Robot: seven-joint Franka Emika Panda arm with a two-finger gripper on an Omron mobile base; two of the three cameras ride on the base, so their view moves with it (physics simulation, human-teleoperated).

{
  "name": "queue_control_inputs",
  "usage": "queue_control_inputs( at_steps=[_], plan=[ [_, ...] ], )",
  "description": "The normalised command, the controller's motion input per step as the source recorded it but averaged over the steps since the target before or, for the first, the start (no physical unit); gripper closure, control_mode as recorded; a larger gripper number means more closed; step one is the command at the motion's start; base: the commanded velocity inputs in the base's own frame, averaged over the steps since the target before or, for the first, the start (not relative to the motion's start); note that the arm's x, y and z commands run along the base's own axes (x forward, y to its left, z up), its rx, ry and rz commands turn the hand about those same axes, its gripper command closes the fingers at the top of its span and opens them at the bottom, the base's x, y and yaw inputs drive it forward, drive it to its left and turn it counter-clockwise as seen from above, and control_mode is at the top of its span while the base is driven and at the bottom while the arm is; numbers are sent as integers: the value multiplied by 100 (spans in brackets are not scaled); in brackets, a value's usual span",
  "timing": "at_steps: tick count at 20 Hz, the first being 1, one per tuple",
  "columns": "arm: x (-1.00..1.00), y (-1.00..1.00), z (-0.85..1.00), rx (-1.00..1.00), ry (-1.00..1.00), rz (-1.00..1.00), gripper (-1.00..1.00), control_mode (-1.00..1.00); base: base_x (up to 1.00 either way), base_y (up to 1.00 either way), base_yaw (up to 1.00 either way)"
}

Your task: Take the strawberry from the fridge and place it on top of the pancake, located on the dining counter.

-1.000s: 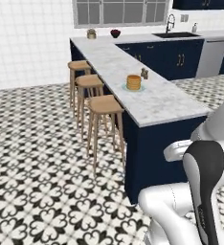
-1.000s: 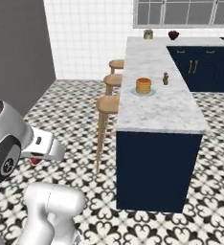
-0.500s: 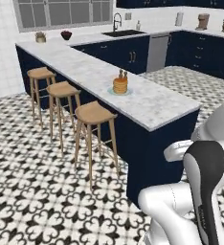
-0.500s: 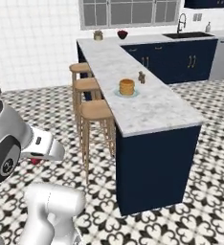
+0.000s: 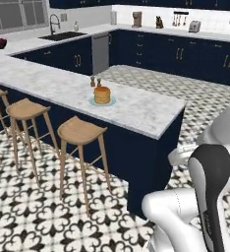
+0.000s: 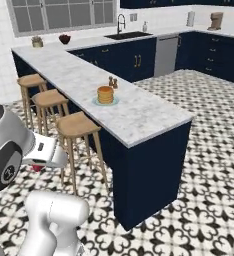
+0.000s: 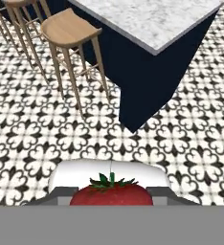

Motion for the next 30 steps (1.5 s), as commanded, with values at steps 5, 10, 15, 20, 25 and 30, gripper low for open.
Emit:
queue_control_inputs(
  at_steps=[5,10,15,20,25,30],
  plan=[
    [0,0,0,0,0,0,100,100,18,100,-51],
    [0,0,0,0,0,0,100,100,13,100,-43],
    [0,0,0,0,0,0,100,100,12,100,-45],
    [0,0,0,0,0,0,100,100,20,100,-47],
    [0,0,0,0,0,0,100,100,32,100,-45],
    [0,0,0,0,0,0,100,100,38,95,-43]
  ],
)
